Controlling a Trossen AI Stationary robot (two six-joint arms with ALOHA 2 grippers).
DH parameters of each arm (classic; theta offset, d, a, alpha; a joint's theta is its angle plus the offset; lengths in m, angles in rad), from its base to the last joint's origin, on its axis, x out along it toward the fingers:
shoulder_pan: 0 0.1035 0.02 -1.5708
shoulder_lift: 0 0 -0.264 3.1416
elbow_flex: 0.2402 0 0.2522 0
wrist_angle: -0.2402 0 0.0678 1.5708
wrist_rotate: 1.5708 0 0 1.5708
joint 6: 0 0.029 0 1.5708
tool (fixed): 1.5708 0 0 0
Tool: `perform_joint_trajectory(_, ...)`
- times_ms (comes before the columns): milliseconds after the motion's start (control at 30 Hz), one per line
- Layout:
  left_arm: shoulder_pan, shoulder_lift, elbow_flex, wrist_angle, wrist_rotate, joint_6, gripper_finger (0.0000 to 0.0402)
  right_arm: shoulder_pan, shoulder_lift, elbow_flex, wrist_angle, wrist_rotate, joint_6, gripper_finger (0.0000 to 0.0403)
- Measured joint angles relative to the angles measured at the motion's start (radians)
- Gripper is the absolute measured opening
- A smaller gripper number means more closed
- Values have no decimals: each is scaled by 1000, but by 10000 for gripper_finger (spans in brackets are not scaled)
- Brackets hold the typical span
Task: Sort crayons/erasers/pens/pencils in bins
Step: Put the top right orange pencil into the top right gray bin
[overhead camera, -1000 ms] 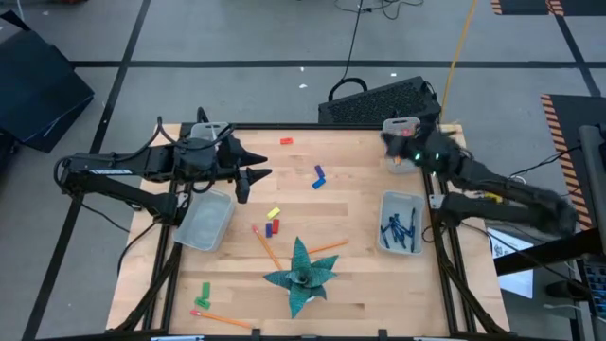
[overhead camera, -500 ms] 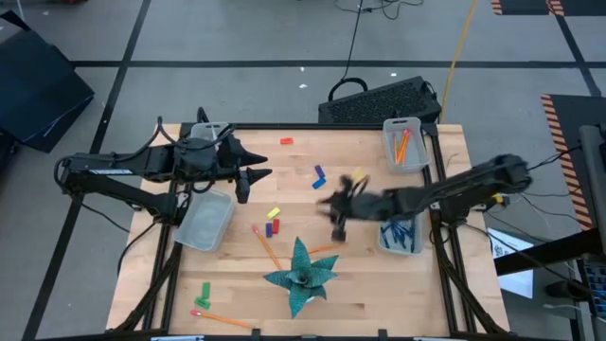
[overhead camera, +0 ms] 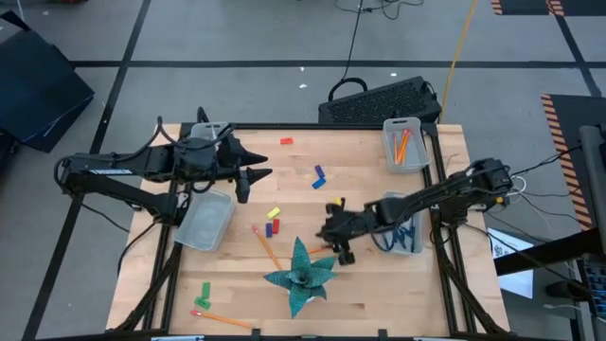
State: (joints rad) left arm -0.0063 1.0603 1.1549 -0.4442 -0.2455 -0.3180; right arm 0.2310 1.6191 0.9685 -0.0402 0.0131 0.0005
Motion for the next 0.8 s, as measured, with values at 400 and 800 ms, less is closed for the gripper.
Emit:
perform_joint_trajectory(400, 0, 0, 0, 2, 0, 0, 186, 36, 216, -6, 2, -18, 86, 150)
perform_joint_trajectory(800, 0, 0, 0, 2, 1, 0, 186, 18, 233, -76, -9, -12, 68, 57)
